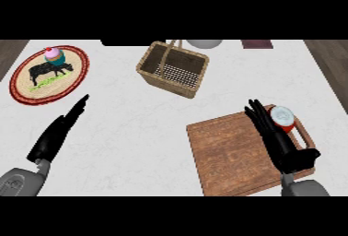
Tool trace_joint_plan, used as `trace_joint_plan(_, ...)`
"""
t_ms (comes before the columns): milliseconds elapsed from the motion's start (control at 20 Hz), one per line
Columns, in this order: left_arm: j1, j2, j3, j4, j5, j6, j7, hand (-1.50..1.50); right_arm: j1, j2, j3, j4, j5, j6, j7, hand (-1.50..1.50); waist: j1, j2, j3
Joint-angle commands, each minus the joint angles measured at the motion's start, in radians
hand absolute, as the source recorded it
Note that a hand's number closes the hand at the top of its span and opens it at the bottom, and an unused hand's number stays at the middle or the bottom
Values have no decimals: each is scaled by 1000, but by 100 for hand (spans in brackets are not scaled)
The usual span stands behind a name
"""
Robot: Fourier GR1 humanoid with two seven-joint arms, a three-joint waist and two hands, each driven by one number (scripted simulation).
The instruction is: Pick the can from the cutting board and place it in the basket
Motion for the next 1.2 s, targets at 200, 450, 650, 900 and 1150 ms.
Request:
trace_joint_plan(200,-130,-29,93,-117,1,63,-114,0,-272,-78,82,-55,-62,253,212,150,47,30,11)
trace_joint_plan(450,-61,-47,115,-171,30,64,-146,0,-240,165,145,-176,-178,81,383,150,20,24,12)
trace_joint_plan(650,-41,-44,144,-158,29,56,-165,0,-270,129,199,-333,50,-103,479,-150,7,24,12)
trace_joint_plan(900,-38,-42,159,-154,48,53,-164,0,-480,-133,132,-290,294,-85,621,-150,6,17,7)
trace_joint_plan(1150,-74,-32,154,-152,44,29,-163,0,-694,-350,209,-257,348,209,840,-150,19,21,4)
